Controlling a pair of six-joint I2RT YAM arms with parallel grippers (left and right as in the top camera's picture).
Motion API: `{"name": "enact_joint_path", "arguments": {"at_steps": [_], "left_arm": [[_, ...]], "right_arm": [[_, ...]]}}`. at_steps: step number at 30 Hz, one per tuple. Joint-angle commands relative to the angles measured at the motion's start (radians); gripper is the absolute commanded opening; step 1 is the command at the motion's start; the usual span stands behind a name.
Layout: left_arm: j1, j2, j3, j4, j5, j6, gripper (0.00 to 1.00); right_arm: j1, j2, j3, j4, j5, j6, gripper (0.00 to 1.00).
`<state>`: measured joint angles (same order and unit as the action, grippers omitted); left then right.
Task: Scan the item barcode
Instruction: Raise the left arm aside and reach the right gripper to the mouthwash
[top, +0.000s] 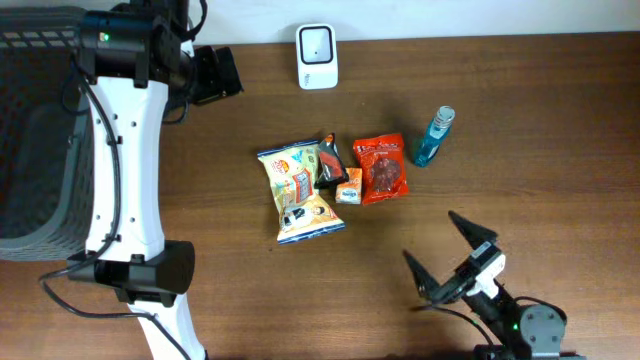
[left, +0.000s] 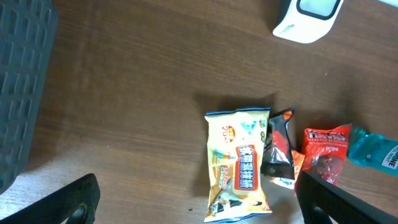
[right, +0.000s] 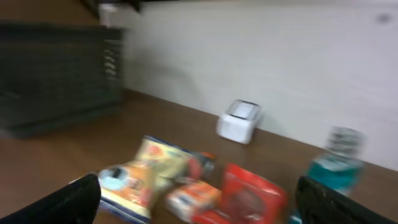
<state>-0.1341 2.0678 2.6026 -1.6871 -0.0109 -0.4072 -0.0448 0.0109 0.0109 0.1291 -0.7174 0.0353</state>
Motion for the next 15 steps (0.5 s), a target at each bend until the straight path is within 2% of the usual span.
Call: {"name": "enact_joint_path", "arguments": {"at_steps": [1, 3, 8, 11, 13, 15], "left_arm": [[0.006, -0.032, -0.006, -0.001, 0.007, 0.013, 0.99], [0.006, -0.032, -0.006, -0.001, 0.008, 0.013, 0.99], [0.006, -0.032, -0.006, -0.001, 0.008, 0.013, 0.99], [0.006, -0.032, -0.006, -0.001, 0.008, 0.013, 0.99], [0.006, -0.032, -0.006, -0.001, 0.008, 0.013, 0.99], [0.006, -0.032, -0.006, -0.001, 0.007, 0.013, 0.99]], "right_arm": [[0.005, -0.007, -0.005, 0.133, -0.113, 0.212, 0.99], [0.005, -0.007, 0.029, 0.253, -0.077, 0.244, 0.98], [0.004, 0.058, 0.195, 0.239, 0.045, 0.210, 0.99], [0.004, 0.319, 0.399, 0.143, 0.016, 0.179, 0.99], [0.005, 0.583, 0.644, 0.014, -0.049, 0.178, 0.98], [0.005, 0.782, 0.875, -0.186, -0.065, 0.101, 0.98]]}}
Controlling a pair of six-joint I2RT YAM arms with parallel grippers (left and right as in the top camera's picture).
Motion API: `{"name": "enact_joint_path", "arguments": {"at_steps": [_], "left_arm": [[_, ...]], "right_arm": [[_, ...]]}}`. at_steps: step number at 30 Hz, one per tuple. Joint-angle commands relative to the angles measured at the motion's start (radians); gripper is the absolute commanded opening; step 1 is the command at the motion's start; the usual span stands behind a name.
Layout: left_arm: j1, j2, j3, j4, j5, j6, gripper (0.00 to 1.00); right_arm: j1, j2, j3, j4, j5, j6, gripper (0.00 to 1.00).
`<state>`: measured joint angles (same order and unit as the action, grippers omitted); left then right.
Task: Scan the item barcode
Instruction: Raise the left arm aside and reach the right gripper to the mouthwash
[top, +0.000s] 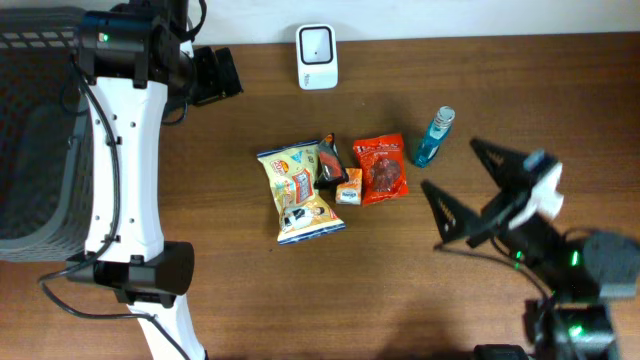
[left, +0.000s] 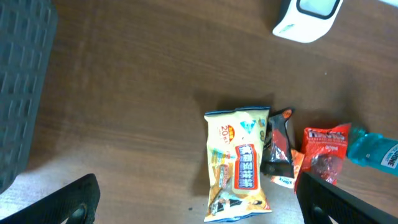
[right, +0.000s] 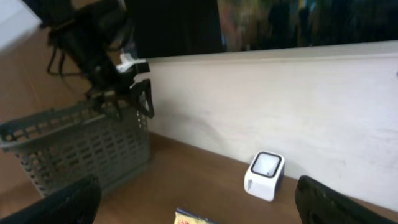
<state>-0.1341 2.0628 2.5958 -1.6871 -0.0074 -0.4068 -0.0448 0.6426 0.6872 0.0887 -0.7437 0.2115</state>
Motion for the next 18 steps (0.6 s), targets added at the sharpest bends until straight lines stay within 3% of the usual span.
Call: {"name": "enact_joint_path", "arguments": {"at_steps": [1, 2, 4, 7, 8, 10, 12, 13, 18], "left_arm": [[0.006, -0.027, 0.000, -0.001, 0.004, 0.012, 0.99], [0.006, -0.027, 0.000, -0.001, 0.004, 0.012, 0.99], [0.006, -0.027, 0.000, -0.001, 0.004, 0.012, 0.99], [0.006, -0.027, 0.000, -0.001, 0.004, 0.012, 0.99], [0.006, -0.027, 0.000, -0.001, 0.004, 0.012, 0.99], [0.006, -0.027, 0.000, -0.001, 0.004, 0.012, 0.99], [0.006, -0.027, 0.000, -0.001, 0.004, 0.012, 0.99], [0.006, -0.027, 0.000, -0.001, 0.004, 0.012, 0.99], [0.006, -0.027, 0.000, -0.001, 0.004, 0.013, 0.99]], "right_arm": [[0.005, 0.286, 0.374, -0.309, -0.047, -0.103, 0.98], [0.005, 0.379, 0.478, -0.369, -0.122, -0.101, 0.98], [0.005, 0.478, 0.518, -0.370, -0.377, -0.099, 0.98], [0.034, 0.616, 0.517, -0.340, -0.422, -0.036, 0.98], [0.047, 0.640, 0.517, -0.340, -0.363, -0.003, 0.98], [0.073, 0.634, 0.544, -0.439, -0.042, 0.011, 0.99], [0.093, 0.650, 0.704, -0.795, 0.519, 0.092, 0.98], [0.092, 0.668, 0.770, -0.916, 0.632, 0.092, 0.98], [0.092, 0.683, 0.775, -0.901, 0.509, 0.106, 0.99]]}}
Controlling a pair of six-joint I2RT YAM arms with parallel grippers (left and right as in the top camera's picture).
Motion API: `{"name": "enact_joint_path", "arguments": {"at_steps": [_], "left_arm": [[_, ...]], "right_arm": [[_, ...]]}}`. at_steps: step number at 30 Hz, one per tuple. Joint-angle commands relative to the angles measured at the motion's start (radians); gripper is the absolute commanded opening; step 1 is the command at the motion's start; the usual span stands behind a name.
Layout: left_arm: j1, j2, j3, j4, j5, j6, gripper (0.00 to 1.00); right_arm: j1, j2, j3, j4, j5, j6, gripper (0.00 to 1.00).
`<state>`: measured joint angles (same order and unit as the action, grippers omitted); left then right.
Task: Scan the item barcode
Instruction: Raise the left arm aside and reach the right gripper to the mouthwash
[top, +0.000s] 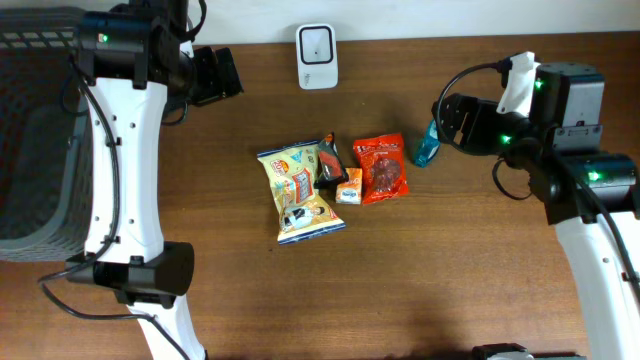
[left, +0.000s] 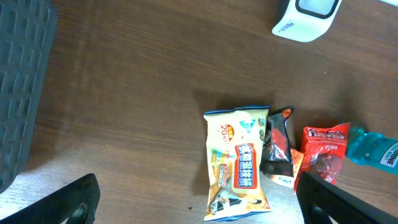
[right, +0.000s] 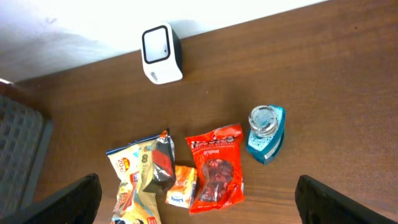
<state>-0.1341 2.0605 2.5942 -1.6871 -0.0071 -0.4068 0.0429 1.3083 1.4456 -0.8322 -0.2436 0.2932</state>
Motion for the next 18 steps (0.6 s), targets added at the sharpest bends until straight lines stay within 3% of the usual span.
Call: {"name": "enact_joint_path", "arguments": {"at_steps": [1, 6, 8, 11, 13, 18], "left_arm": [[0.006, -0.024, 0.002, -0.001, 0.003, 0.012, 0.99], [0.006, -0.024, 0.002, -0.001, 0.004, 0.012, 0.99], [0.006, -0.024, 0.002, -0.001, 0.004, 0.012, 0.99], [0.006, -0.024, 0.002, -0.001, 0.003, 0.012, 0.99], [0.006, -0.024, 0.002, -0.001, 0.003, 0.012, 0.99], [0.006, -0.024, 0.002, -0.001, 0.003, 0.012, 0.99]], "right_arm": [[0.005, 0.033, 0.017, 0.019, 0.043, 0.091, 0.99], [0.005, 0.196, 0.017, 0.051, 0.098, 0.513, 0.99], [0.005, 0.284, 0.017, 0.101, 0.113, 0.690, 0.91], [0.010, 0.350, 0.017, 0.121, 0.221, 0.692, 0.91], [0.041, 0.335, 0.020, 0.101, 0.253, 0.598, 0.92], [0.135, 0.249, 0.097, -0.229, 0.374, 0.594, 0.98]]}}
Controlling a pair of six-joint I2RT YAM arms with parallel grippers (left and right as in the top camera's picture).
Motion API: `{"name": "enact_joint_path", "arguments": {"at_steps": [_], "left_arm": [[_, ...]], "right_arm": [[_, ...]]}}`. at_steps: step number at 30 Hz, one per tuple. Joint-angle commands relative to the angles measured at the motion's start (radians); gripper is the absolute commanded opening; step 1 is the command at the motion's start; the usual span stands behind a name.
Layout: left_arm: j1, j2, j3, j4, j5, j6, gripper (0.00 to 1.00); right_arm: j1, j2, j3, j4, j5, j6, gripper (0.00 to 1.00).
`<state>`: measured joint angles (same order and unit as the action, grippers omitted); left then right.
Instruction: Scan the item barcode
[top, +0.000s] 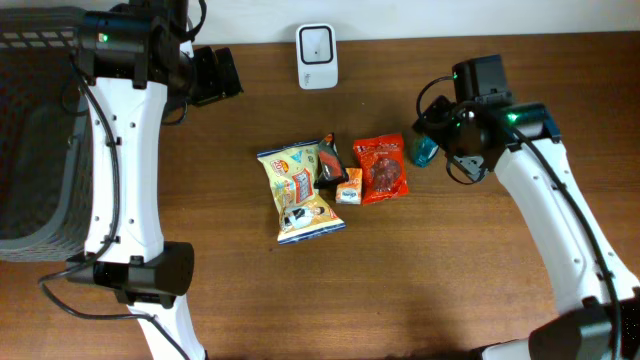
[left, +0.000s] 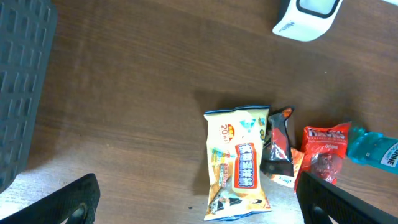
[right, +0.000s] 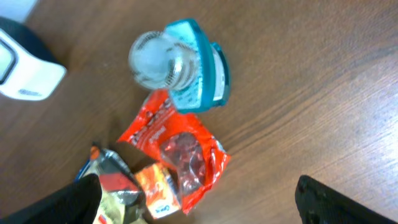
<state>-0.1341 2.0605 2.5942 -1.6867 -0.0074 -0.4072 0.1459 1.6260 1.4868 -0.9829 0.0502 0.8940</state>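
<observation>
A white barcode scanner (top: 317, 43) stands at the table's back edge. Mid-table lie a yellow snack bag (top: 300, 192), a black packet (top: 330, 163), a small orange box (top: 349, 186) and a red packet (top: 381, 168). A blue bottle (right: 186, 62) stands upright just right of the red packet (right: 180, 149). My right gripper (right: 199, 202) hangs open above the bottle and red packet, holding nothing. High at the back left, my left gripper (left: 198, 202) is also open and empty, looking down on the yellow bag (left: 239, 165).
A dark grey mesh basket (top: 30, 130) fills the left side of the table. The white wall runs along the back edge behind the scanner. Bare brown wood lies in front of and to the right of the items.
My right arm has come from the back right of the table to just over the blue bottle, and its view is much closer to the bottle and red packet. The left arm has not moved.
My right gripper was open and low at the table's front right edge. Then it stood higher at the right side, then high at the back right over all the items. Now it is close over the bottle. The items and the left arm stayed put.
</observation>
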Motion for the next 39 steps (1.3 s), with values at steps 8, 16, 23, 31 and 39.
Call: {"name": "enact_joint_path", "arguments": {"at_steps": [8, 16, 23, 31, 39], "left_arm": [[0.006, -0.024, 0.002, -0.001, 0.004, 0.013, 0.99], [0.006, -0.024, 0.002, -0.002, 0.004, 0.013, 0.99], [0.006, -0.024, 0.002, -0.002, 0.004, 0.013, 0.99], [0.006, -0.024, 0.002, -0.002, 0.004, 0.013, 0.99], [0.006, -0.024, 0.002, -0.001, 0.004, 0.013, 0.99]], "right_arm": [[0.039, -0.400, 0.064, -0.255, -0.022, -0.007, 0.98], [0.039, -0.433, 0.064, -0.297, -0.335, -0.007, 0.99], [0.038, -0.391, 0.064, -0.297, -0.249, -0.007, 0.98], [0.038, -0.266, 0.064, -0.298, -0.253, -0.007, 0.99], [0.038, -0.402, 0.064, -0.368, -0.327, -0.006, 0.99]]}}
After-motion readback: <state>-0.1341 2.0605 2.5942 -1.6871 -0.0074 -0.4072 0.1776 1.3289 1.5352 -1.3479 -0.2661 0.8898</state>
